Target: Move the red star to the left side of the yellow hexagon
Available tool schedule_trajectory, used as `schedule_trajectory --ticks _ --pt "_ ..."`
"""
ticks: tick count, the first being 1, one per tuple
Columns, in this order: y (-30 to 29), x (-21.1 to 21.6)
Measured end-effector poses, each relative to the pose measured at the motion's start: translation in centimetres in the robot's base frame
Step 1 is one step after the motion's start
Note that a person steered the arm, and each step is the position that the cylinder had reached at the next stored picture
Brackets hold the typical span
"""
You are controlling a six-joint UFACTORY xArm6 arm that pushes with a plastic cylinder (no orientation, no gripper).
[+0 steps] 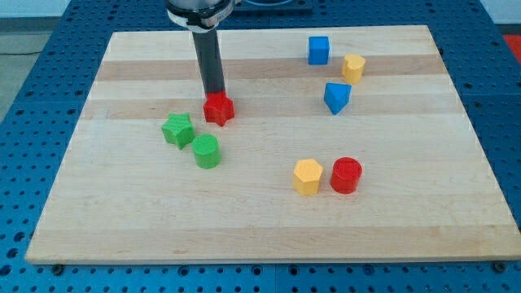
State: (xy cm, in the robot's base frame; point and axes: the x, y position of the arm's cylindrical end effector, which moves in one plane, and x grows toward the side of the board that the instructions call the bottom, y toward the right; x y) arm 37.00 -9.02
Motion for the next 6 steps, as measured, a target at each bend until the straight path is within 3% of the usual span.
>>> schedule_trajectory --ticks 6 --pt "2.4 11.8"
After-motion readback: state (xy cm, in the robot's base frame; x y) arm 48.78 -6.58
